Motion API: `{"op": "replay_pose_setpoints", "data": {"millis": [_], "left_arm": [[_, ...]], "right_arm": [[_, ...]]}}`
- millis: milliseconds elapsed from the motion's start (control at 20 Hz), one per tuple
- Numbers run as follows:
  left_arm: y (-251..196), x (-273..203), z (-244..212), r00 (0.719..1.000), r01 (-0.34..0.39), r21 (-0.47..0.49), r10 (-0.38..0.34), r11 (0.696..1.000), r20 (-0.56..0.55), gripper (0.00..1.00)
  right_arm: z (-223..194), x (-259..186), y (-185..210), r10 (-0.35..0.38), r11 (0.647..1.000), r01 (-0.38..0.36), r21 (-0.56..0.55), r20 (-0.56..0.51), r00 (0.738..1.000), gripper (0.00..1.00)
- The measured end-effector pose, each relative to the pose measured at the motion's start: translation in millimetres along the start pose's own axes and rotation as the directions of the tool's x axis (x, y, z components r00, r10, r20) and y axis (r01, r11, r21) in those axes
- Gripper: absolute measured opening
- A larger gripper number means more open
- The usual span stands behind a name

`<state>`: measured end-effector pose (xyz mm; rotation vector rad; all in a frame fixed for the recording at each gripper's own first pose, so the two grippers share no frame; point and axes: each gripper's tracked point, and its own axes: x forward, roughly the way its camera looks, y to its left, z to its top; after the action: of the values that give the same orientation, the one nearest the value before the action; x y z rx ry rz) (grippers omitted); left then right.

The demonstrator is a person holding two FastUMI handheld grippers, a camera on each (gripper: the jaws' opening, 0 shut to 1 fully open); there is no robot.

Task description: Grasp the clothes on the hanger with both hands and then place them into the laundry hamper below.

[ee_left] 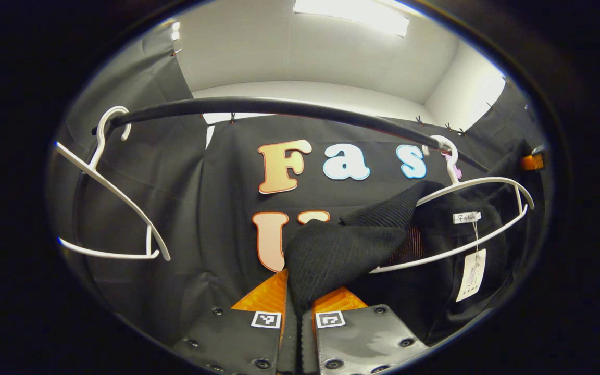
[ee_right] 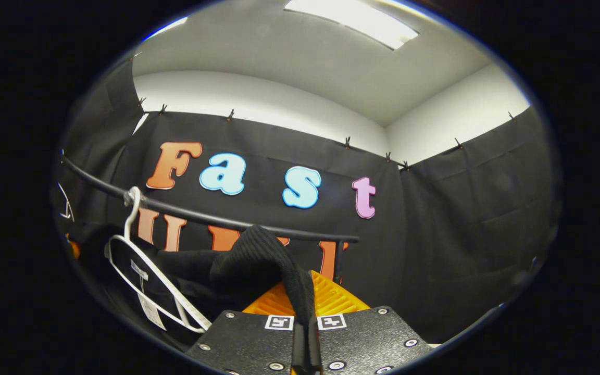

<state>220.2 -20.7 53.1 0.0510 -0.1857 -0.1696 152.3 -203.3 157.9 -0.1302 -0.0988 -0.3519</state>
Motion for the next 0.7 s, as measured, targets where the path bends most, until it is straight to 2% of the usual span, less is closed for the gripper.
{"op": "replay_pose_setpoints", "data": {"millis": [200,250,400,450,600,650,700], "left_arm": [[1,2,4,1.000,-0.002,-0.017,0.002,1.000,-0.008,0.13],[2,4,6,1.000,-0.006,-0.024,0.006,1.000,-0.006,0.10],[9,18,12,1.000,-0.026,-0.029,0.025,0.999,-0.013,0.13],[13,25,12,0.999,-0.034,-0.019,0.034,0.999,-0.016,0.10],[21,54,17,0.998,-0.047,-0.012,0.047,0.999,-0.032,0.10],[22,59,16,0.998,-0.051,-0.010,0.050,0.999,-0.035,0.13],[24,63,16,0.998,-0.054,-0.003,0.053,0.999,-0.034,0.10]], "right_arm": [[-53,1,5,0.012,1.000,-0.010,0.027,-0.063,0.998,0.02],[-65,-2,10,0.020,0.999,-0.017,0.042,-0.080,0.997,0.02],[-93,-24,28,0.061,0.995,-0.052,0.084,-0.105,0.993,0.02],[-102,-32,32,0.070,0.994,-0.060,0.090,-0.115,0.991,0.02],[-122,-57,48,0.094,0.991,-0.079,0.106,-0.135,0.986,0.02],[-126,-64,53,0.104,0.990,-0.090,0.105,-0.140,0.985,0.02],[-127,-70,57,0.111,0.990,-0.098,0.101,-0.141,0.984,0.02]]}}
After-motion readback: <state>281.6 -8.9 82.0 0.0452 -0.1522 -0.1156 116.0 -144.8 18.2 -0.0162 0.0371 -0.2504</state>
